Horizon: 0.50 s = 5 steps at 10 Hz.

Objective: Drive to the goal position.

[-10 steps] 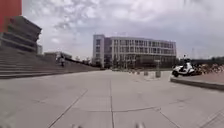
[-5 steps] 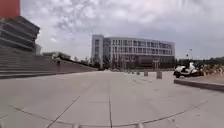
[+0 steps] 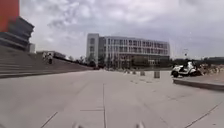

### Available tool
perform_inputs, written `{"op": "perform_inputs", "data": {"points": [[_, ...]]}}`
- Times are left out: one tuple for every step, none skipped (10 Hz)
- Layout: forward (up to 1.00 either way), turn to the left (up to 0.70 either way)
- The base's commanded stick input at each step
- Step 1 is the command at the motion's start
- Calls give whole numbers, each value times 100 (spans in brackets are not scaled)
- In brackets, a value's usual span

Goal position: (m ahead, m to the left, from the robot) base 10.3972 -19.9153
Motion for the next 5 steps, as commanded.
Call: {"op": "perform_inputs", "data": {"points": [[70,-14],[70,-14],[70,-14],[70,-14],[70,-14]]}}
